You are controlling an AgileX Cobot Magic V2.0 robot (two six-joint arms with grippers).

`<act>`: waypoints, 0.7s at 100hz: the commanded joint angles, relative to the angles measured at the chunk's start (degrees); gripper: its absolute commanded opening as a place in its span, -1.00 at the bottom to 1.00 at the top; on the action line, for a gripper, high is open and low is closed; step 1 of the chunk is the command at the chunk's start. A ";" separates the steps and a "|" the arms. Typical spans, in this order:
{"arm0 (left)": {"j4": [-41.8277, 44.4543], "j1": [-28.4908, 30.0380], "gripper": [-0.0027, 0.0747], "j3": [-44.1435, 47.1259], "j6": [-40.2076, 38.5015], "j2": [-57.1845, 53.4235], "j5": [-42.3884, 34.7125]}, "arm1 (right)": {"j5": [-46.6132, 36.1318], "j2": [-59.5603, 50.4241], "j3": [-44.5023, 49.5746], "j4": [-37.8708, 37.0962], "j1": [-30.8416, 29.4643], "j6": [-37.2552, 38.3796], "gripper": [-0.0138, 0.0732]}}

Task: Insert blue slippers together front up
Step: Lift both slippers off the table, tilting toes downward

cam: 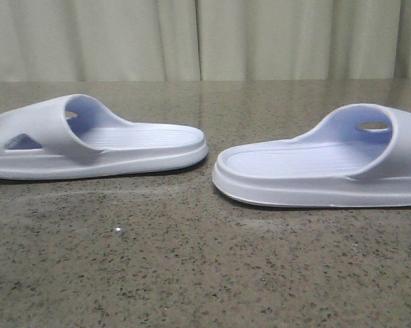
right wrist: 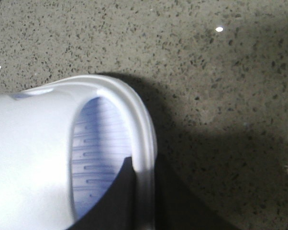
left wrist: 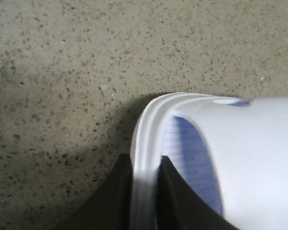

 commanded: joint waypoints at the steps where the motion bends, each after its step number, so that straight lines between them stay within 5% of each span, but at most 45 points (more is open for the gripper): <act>1: -1.24 0.11 -0.89 -2.19 0.51 -3.26 -0.30 | -1.33 -0.70 -2.66 1.60 -0.25 -0.71 -0.93; 47: -1.38 3.99 -0.89 -2.96 0.28 -14.98 1.63 | -2.83 -7.81 -9.91 6.49 -0.25 -0.61 -0.93; 70: -9.66 8.55 -0.89 -2.96 4.36 -15.68 9.43 | -2.06 -10.04 -10.06 15.29 -0.25 -3.79 -0.93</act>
